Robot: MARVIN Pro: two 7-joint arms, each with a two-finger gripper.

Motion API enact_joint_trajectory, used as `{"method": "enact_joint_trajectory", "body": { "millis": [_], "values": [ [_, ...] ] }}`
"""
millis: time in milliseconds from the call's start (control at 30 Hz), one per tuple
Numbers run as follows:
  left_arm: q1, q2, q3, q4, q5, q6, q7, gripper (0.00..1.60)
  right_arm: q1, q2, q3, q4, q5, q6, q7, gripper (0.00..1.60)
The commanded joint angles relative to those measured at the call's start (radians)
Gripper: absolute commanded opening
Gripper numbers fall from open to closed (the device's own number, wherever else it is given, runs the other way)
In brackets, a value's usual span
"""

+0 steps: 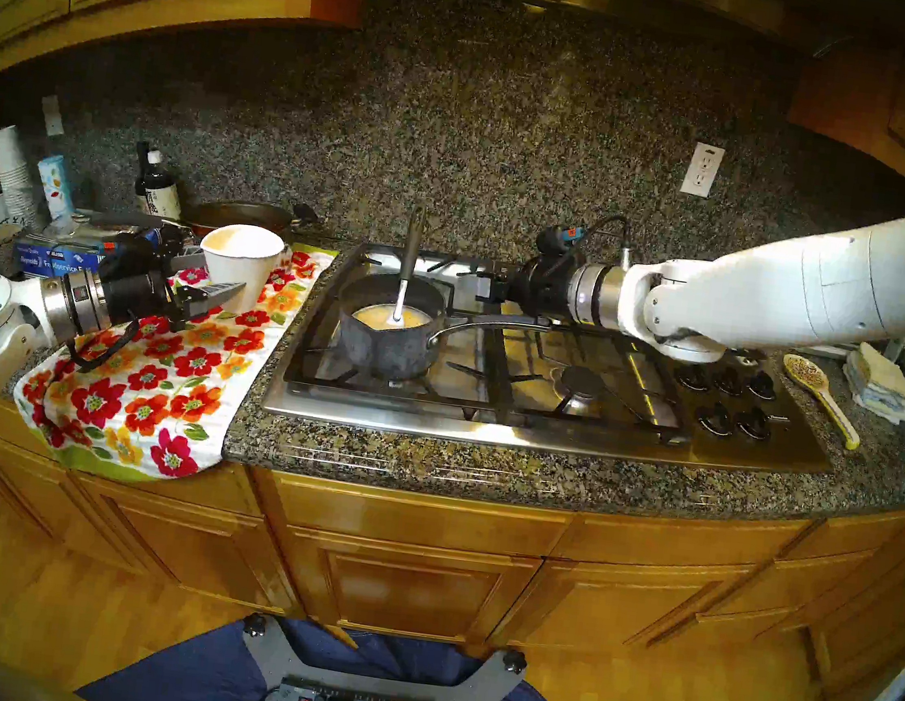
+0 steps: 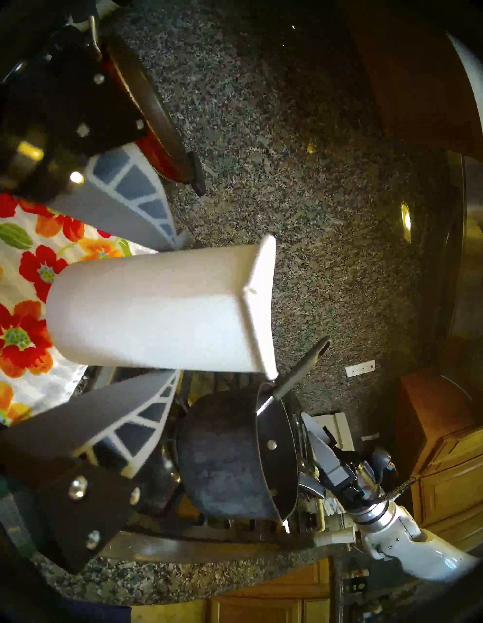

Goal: Pour oats into pot and stir with a spoon

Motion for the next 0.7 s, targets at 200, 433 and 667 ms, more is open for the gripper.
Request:
{"method": "enact_joint_trajectory", "body": {
  "millis": [200,433,667],
  "values": [
    [-0.157,-0.018,0.073,-0.052,0.054,0.025,0.075,1.1,0.034,0.0,0.016,0.01,-0.001,-0.011,0.002,1.6],
    [-0.206,-0.042,0.093,-0.08,0.087,0.057,0.103,1.1,0.033,-0.001,0.016,0.011,-0.001,-0.01,0.002,1.6],
    [-0.258,-0.084,0.132,-0.102,0.148,0.084,0.14,1.06,0.033,-0.001,0.016,0.011,0.0,-0.01,0.003,1.6]
  ]
}}
